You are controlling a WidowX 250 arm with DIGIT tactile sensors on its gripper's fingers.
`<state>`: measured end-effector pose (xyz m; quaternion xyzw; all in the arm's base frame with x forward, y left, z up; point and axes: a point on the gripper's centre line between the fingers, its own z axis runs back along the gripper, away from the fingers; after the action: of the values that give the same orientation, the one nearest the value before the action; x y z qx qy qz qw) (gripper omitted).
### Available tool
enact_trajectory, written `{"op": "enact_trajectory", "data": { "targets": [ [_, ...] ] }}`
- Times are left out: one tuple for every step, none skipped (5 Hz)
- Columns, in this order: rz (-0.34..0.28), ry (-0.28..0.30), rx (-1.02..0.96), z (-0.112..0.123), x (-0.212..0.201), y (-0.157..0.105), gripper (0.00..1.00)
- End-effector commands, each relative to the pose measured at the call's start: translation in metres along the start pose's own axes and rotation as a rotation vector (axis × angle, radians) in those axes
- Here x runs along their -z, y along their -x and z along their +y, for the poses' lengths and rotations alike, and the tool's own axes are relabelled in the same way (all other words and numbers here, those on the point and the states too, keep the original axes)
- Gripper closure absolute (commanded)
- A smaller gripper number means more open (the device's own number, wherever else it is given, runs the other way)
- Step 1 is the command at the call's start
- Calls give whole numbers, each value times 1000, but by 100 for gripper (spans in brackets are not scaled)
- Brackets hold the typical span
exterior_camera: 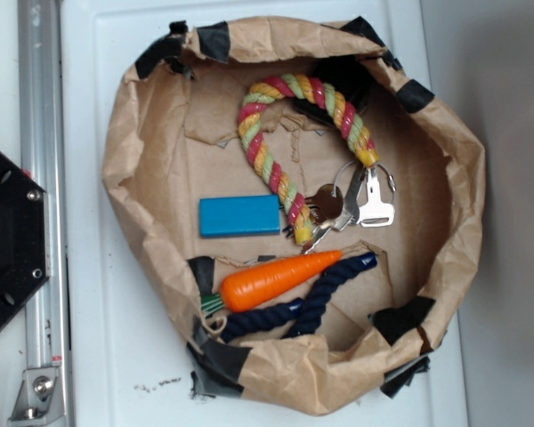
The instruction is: Grab the multicolored rope.
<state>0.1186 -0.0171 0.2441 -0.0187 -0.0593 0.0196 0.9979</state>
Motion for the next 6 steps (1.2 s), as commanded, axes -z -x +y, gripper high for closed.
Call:
{"op": "enact_trajectory", "data": {
  "targets": [
    [0,0,0,0,0,0,0],
    [-20,-48,-246,14,50,-45,0],
    [-25,-76,-494,27,89,-86,0],
    [-25,-76,-494,27,89,-86,0],
    [-25,-76,-494,27,89,-86,0],
    [-25,-76,-494,27,89,-86,0]
  ]
}}
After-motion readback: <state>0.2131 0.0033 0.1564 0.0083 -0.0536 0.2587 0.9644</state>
